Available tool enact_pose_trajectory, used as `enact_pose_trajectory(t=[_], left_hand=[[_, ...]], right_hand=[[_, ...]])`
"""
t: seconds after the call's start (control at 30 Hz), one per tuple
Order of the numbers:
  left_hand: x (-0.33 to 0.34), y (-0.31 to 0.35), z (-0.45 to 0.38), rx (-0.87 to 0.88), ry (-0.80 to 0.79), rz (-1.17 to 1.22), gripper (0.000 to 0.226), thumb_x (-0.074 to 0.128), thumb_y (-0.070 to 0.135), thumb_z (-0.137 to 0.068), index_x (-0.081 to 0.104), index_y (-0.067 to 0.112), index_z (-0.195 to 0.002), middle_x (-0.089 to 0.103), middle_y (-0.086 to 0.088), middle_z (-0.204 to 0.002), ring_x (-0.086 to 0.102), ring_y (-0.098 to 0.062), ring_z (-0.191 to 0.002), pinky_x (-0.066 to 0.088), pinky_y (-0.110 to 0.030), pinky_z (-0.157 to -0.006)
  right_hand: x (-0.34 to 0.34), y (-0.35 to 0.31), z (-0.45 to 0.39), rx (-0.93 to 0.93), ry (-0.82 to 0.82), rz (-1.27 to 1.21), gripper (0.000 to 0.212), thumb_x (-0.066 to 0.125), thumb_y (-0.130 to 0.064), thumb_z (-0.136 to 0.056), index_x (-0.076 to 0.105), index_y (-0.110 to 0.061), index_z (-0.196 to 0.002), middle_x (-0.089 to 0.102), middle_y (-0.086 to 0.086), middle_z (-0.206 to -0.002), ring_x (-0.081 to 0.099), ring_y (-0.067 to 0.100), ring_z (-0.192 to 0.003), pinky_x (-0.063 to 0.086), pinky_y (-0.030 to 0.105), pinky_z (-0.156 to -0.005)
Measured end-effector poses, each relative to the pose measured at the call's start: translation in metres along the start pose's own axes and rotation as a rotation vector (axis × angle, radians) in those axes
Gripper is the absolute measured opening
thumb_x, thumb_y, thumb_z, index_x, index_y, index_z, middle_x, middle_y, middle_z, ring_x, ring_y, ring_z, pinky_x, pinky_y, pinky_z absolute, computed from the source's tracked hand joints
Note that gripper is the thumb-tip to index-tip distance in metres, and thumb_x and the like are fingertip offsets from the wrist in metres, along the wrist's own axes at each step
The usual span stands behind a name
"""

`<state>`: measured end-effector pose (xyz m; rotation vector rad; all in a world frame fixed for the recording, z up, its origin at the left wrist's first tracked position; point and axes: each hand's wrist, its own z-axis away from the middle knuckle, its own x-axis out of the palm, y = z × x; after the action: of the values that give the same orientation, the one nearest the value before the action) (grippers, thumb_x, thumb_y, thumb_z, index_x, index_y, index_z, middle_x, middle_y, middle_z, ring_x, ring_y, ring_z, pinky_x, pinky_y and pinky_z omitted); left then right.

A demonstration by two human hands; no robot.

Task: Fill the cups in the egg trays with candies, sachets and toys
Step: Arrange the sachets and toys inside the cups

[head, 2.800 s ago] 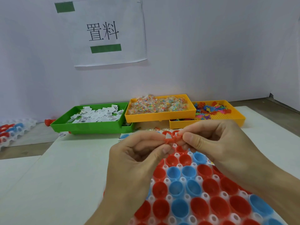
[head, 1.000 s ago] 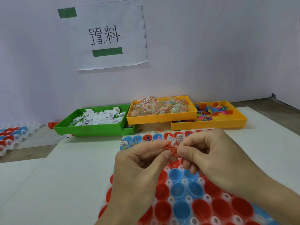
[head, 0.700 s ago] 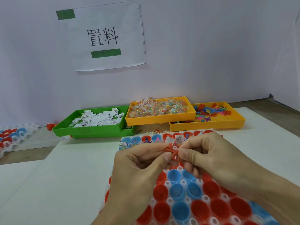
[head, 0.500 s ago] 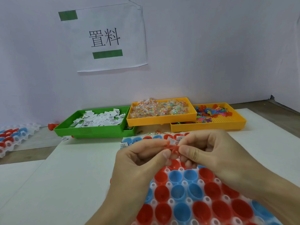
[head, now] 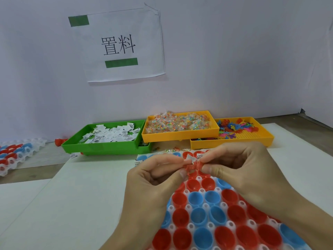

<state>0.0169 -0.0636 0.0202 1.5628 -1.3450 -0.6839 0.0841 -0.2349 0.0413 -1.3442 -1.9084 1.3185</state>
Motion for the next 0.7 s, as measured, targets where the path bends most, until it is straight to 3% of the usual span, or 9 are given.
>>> enact_pose_trajectory(t=[0.23,0.37,0.5,0.6,0.7], left_hand=[[-0.004,0.0,-0.002,-0.016,-0.017,-0.07,0.025,0.076,0.021,-0.065,0.077,0.023,-0.089,0.078,-0.01,-0.086,0.076,-0.023,-0.083,0.058,-0.021,-0.066],[-0.015,-0.002,-0.008,0.015,0.057,-0.153,0.018,0.069,0.021,-0.073,0.075,0.024,-0.089,0.077,-0.009,-0.083,0.075,-0.021,-0.078,0.057,-0.02,-0.061],[-0.026,-0.007,-0.015,0.01,0.12,-0.187,0.014,0.065,0.023,-0.079,0.075,0.023,-0.089,0.077,-0.009,-0.083,0.075,-0.02,-0.077,0.057,-0.02,-0.06],[-0.034,-0.013,-0.019,0.014,0.145,-0.221,0.024,0.059,0.004,-0.091,0.075,0.022,-0.086,0.076,-0.011,-0.082,0.074,-0.02,-0.075,0.058,-0.022,-0.06],[-0.036,-0.013,-0.019,0.04,0.134,-0.301,0.031,0.056,-0.002,-0.093,0.074,0.022,-0.085,0.076,-0.01,-0.082,0.073,-0.02,-0.076,0.058,-0.024,-0.061]], right_hand=[[-0.018,0.008,-0.007,0.083,0.005,0.059,0.015,0.078,-0.017,-0.071,0.079,-0.017,-0.086,0.078,0.0,-0.081,0.075,0.013,-0.076,0.057,0.016,-0.069],[-0.074,0.033,-0.02,0.237,0.125,0.233,0.012,0.075,-0.004,-0.083,0.078,-0.013,-0.089,0.077,0.001,-0.079,0.073,0.011,-0.073,0.056,0.016,-0.066],[-0.13,0.064,-0.019,0.445,0.231,0.227,0.006,0.073,-0.003,-0.086,0.077,-0.006,-0.085,0.075,0.008,-0.072,0.068,0.01,-0.063,0.053,0.016,-0.057],[-0.158,0.088,-0.015,0.543,0.409,0.299,0.004,0.074,-0.003,-0.086,0.077,-0.004,-0.085,0.074,0.009,-0.074,0.068,0.014,-0.069,0.057,0.026,-0.07],[-0.171,0.103,-0.011,0.55,0.599,0.449,0.018,0.071,-0.003,-0.087,0.076,-0.018,-0.081,0.073,0.003,-0.087,0.065,0.018,-0.085,0.053,0.032,-0.079]])
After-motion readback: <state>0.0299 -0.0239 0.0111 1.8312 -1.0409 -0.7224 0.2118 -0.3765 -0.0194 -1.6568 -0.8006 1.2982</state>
